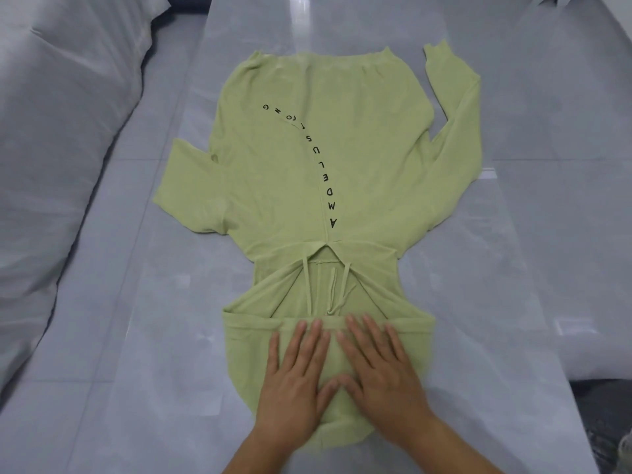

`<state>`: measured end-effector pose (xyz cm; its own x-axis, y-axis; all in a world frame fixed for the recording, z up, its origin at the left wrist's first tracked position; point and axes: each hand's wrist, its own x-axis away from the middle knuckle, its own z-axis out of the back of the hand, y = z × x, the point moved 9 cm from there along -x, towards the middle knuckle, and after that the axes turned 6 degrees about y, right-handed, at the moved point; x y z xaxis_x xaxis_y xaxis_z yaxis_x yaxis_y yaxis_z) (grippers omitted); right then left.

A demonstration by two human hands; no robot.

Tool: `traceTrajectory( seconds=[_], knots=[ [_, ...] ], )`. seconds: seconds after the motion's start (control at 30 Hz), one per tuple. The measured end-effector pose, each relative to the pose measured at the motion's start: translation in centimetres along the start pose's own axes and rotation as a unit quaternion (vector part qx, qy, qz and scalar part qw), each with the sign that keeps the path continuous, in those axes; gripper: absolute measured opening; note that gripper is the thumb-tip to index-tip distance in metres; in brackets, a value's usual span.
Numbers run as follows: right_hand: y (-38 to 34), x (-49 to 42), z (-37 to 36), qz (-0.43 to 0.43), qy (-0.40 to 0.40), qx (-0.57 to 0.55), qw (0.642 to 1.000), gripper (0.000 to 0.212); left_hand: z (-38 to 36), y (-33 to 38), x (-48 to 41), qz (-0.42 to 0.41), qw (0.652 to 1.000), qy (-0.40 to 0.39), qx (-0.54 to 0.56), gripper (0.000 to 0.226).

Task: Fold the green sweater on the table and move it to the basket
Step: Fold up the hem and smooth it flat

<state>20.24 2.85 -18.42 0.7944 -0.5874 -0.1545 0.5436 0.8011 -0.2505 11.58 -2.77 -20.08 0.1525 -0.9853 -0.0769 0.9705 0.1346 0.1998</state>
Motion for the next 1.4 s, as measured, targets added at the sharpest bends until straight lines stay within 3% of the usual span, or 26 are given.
traceTrajectory(
  seconds=[0.1,0.27,0.43,0.53,0.57,0.63,0.7,0.77,0.87,0.93,0.97,1.07,1.13,1.17,1.23,1.3,1.33,1.4],
  knots=[
    [1.6,0.3,-0.9,-0.015,-0.027,0.025,0.999,0.056,-0.1,-0.8,1.1,0.026,0.999,-0.002,-0.026,0.065],
    [0.2,0.4,-0.3,0.001,-0.003,0.003,1.000,0.051,0.2,0.8,2.3,0.007,0.999,0.036,-0.004,0.068],
    [-0.4,1.3,-1.2,0.012,0.003,0.019,1.000,0.051,-0.6,1.0,3.1,0.012,0.999,-0.022,0.027,0.069],
    [-1.7,0.5,0.2,-0.017,0.042,-0.011,0.999,0.051,3.0,-1.2,2.2,0.079,0.986,0.058,0.132,0.056],
    [-3.0,0.0,0.7,-0.013,0.066,-0.025,0.997,0.048,4.4,-3.5,1.8,0.156,0.967,0.108,0.172,0.053],
    [-6.6,-1.2,0.7,0.007,0.083,-0.051,0.995,0.046,6.5,-9.8,2.5,0.380,0.876,0.196,0.225,0.052],
    [-9.3,-1.8,-0.8,0.020,0.045,-0.057,0.997,0.054,6.2,-13.6,2.9,0.532,0.776,0.176,0.290,0.049],
    [-9.3,-1.9,-2.9,0.008,-0.020,-0.025,0.999,0.066,5.2,-14.8,1.9,0.559,0.751,0.121,0.330,0.046],
    [-8.9,-1.7,-4.2,0.006,-0.043,-0.008,0.999,0.071,4.3,-14.6,1.3,0.546,0.733,0.088,0.397,0.031],
    [-8.9,-1.6,-3.7,-0.003,-0.043,-0.034,0.998,0.070,5.2,-14.3,1.2,0.504,0.748,0.106,0.419,0.024],
    [-8.8,-1.8,-3.4,-0.007,-0.043,-0.046,0.998,0.068,6.1,-13.9,0.9,0.465,0.773,0.123,0.414,0.023],
    [-8.7,-2.1,-3.0,0.016,-0.048,-0.077,0.996,0.058,8.3,-10.2,-0.3,0.291,0.883,0.141,0.339,0.016],
    [-7.5,-1.9,-1.8,-0.022,0.016,-0.186,0.982,0.048,8.2,-7.1,-0.3,0.202,0.928,0.122,0.287,0.013],
    [-5.9,-1.6,-0.7,-0.085,0.065,-0.258,0.960,0.044,7.8,-5.8,-0.2,0.171,0.944,0.113,0.259,0.014],
    [-2.9,-0.5,0.5,-0.217,0.102,-0.387,0.890,0.043,6.7,-3.2,0.1,0.103,0.970,0.092,0.201,0.021],
    [-1.4,0.2,1.2,-0.269,0.124,-0.428,0.854,0.046,5.4,-1.1,0.9,0.050,0.983,0.069,0.165,0.029],
    [-1.3,0.1,1.5,-0.266,0.124,-0.427,0.855,0.047,5.5,-1.1,1.1,0.058,0.982,0.070,0.166,0.031],
    [-2.2,-0.9,2.3,-0.211,0.126,-0.364,0.898,0.044,6.3,-2.5,1.1,0.104,0.975,0.084,0.175,0.038]
  ],
)
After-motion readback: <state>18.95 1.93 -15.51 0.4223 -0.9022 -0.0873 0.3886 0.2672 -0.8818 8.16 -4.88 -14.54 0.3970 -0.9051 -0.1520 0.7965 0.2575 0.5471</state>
